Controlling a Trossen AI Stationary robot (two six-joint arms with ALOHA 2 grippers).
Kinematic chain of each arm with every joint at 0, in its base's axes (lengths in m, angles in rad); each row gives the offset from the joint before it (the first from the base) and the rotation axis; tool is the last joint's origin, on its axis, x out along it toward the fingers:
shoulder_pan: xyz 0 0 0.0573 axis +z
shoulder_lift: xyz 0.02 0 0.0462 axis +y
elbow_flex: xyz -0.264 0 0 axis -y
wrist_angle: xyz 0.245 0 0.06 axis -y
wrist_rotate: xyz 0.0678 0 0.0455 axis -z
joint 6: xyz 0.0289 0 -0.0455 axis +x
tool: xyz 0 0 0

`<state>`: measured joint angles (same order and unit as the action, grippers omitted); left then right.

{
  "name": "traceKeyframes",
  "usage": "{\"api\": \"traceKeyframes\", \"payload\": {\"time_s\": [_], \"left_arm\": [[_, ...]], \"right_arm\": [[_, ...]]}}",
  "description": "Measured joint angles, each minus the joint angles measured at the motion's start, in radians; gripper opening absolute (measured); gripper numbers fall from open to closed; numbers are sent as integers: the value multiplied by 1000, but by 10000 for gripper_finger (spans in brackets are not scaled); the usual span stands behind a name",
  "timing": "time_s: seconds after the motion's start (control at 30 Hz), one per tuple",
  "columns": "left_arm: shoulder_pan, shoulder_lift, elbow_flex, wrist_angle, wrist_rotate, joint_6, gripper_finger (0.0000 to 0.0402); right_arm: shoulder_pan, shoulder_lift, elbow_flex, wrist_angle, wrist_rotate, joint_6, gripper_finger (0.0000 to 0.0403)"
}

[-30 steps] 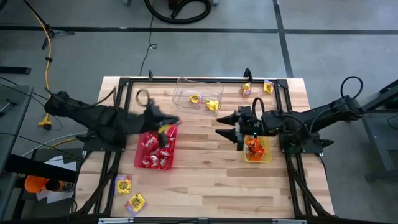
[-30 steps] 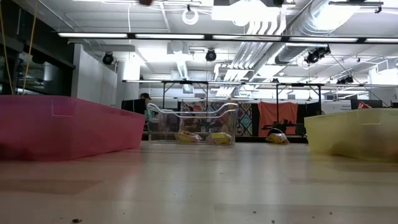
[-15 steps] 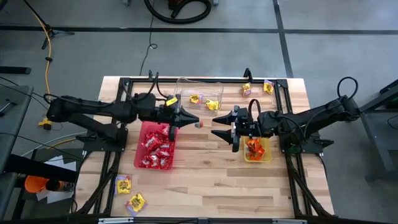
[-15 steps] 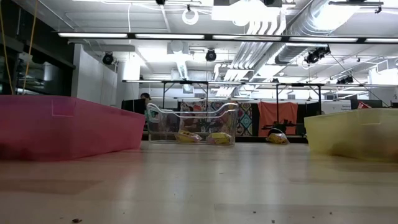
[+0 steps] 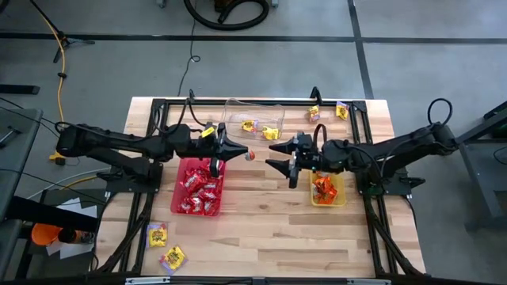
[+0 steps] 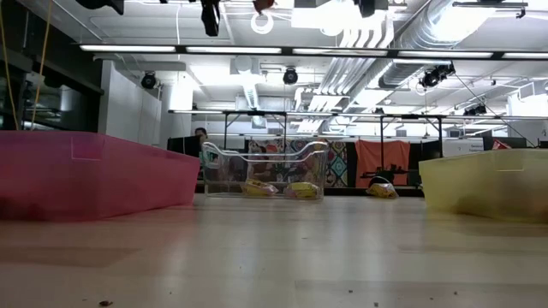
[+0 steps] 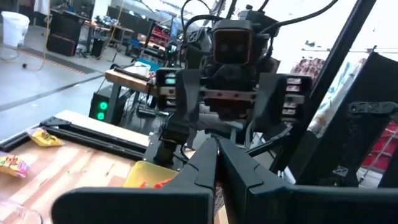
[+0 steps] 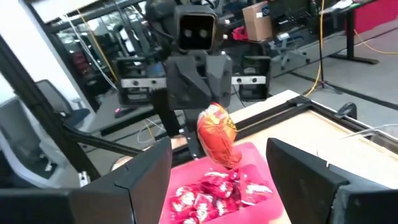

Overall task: Sort candy
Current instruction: Put the orange candy into the yellow bin

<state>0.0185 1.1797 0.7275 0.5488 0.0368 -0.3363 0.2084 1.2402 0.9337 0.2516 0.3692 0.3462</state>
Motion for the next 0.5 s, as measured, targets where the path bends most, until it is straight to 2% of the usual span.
{"api": "traceKeyframes", "payload": {"time_s": [0.27, 0.5], "left_arm": [[0, 1, 3, 31, 8, 25, 0], [0, 1, 3, 31, 9, 25, 0]], "right_arm": [[-13, 75, 0, 53, -4, -78, 254], [-14, 165, 21, 141, -5, -137, 231]]}}
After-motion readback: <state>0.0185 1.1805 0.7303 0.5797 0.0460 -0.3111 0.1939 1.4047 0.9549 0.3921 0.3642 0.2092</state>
